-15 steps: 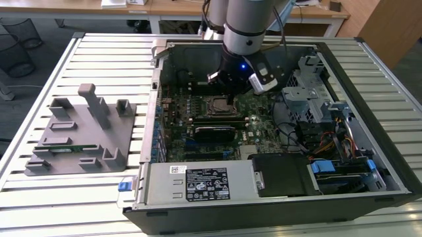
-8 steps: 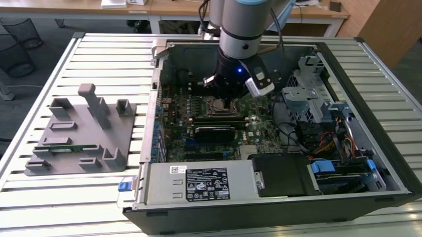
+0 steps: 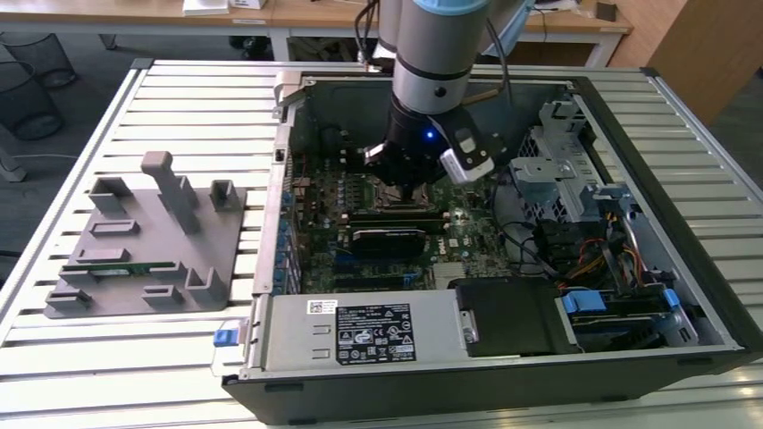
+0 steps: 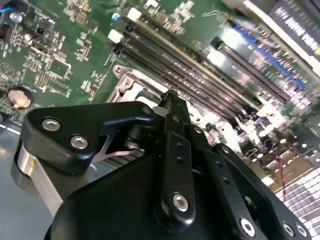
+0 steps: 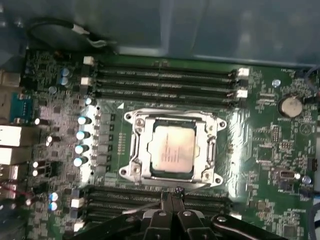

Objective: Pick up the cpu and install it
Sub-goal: 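Install the second cpu locking lever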

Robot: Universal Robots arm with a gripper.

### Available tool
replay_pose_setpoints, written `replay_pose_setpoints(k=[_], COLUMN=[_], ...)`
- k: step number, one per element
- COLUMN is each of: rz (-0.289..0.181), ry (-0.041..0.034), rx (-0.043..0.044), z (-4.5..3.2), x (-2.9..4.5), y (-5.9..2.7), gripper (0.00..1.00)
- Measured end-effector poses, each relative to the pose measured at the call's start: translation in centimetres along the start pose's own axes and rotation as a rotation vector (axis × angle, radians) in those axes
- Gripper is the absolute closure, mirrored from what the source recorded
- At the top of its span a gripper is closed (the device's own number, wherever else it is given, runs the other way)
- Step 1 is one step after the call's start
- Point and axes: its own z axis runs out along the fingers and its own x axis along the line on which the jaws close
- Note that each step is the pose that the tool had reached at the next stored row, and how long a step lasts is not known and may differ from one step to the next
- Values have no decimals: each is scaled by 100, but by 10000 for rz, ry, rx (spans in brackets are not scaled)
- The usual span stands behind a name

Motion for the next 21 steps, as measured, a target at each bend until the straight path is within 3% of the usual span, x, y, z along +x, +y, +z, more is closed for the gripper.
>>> replay_pose_setpoints(k=[6,14,17,21], rz=[-32,-54,-63,-71], ry=[3,23,23,22], rx=[3,-6,-12,-60], z=[31,158,181,191], x=[145,169,238,259], y=[-4,-11,-12,-22], gripper=[89,89,89,89])
